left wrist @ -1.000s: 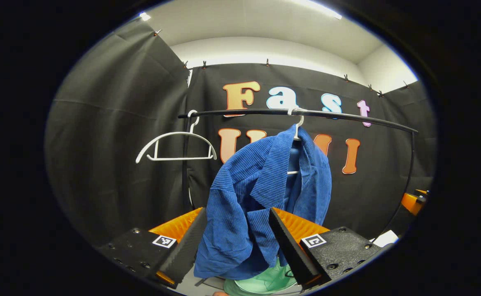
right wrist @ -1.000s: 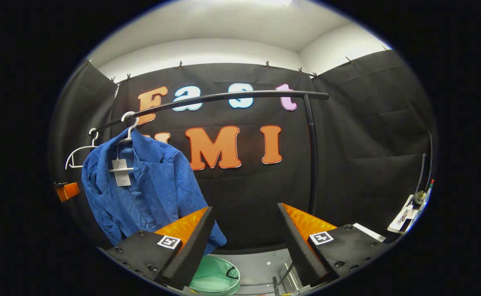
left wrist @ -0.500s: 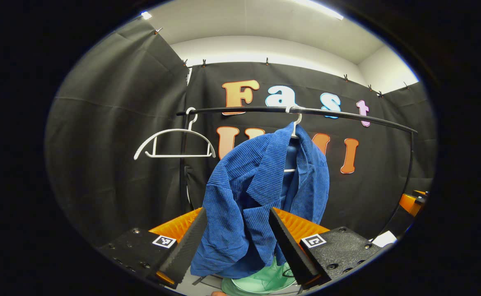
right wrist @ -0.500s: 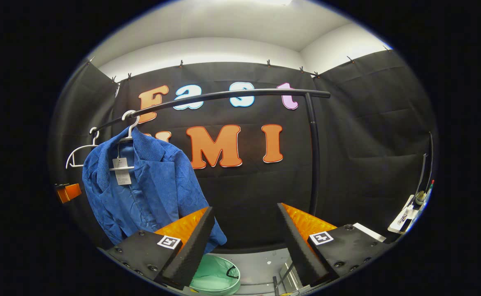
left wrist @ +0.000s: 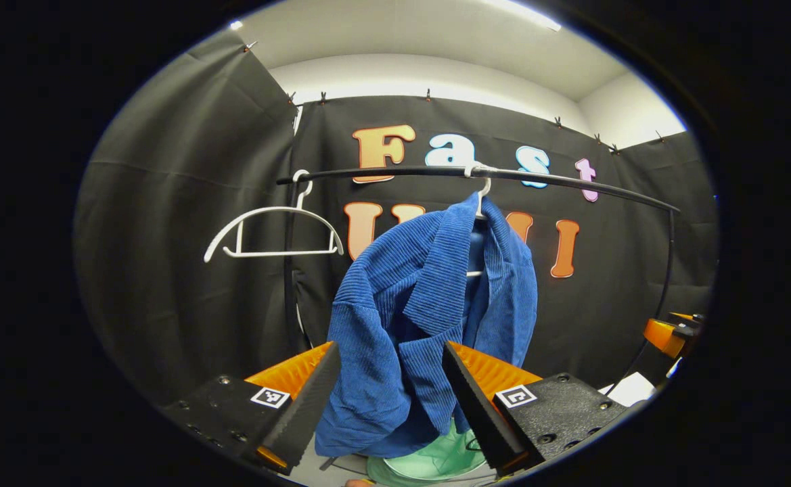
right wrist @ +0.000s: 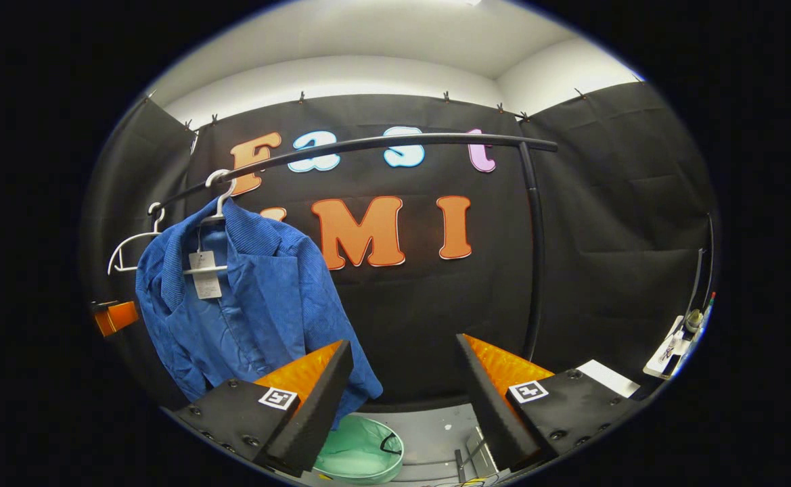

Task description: Grasp the clothes on the hanger with both hands and then place them into the laundry hamper below.

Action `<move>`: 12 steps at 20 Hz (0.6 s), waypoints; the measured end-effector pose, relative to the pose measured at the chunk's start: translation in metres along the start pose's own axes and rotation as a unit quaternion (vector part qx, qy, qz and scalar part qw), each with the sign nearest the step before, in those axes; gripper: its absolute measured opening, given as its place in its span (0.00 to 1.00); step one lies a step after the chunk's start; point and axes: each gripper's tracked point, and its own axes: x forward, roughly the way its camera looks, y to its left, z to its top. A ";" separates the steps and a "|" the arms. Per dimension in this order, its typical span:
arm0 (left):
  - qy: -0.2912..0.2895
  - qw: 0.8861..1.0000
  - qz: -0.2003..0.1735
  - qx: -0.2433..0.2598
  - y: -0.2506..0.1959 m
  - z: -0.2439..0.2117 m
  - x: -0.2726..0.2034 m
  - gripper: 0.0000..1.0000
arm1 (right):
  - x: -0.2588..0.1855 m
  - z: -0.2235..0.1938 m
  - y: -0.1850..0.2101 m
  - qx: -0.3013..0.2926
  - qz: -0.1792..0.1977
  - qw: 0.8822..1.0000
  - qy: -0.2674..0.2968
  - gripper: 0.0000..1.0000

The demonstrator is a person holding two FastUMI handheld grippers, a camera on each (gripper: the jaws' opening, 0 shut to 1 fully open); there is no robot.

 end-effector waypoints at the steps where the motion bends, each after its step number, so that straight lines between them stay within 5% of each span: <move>1: 0.003 1.000 -0.007 -0.001 0.001 -0.001 0.001 0.93 | 0.002 0.000 0.008 -0.003 0.003 1.000 -0.001 0.90; 3: 0.008 1.000 -0.014 0.001 0.005 -0.003 0.004 0.93 | 0.007 0.001 0.024 -0.011 0.011 1.000 -0.004 0.98; 5: 0.009 1.000 -0.018 0.001 0.008 -0.003 0.008 0.95 | 0.015 -0.003 0.042 -0.018 0.021 1.000 -0.002 0.90; 9: 0.009 0.999 -0.038 -0.006 0.014 -0.005 0.009 0.93 | 0.032 -0.012 0.080 -0.002 0.053 0.999 0.011 0.98; 10: 0.009 0.999 -0.043 -0.005 0.014 -0.006 0.011 0.93 | 0.035 -0.012 0.088 0.003 0.061 0.998 0.012 0.90; 12: 0.005 0.999 -0.048 -0.007 0.014 -0.004 0.011 0.96 | 0.044 -0.012 0.105 0.007 0.077 0.997 0.014 0.89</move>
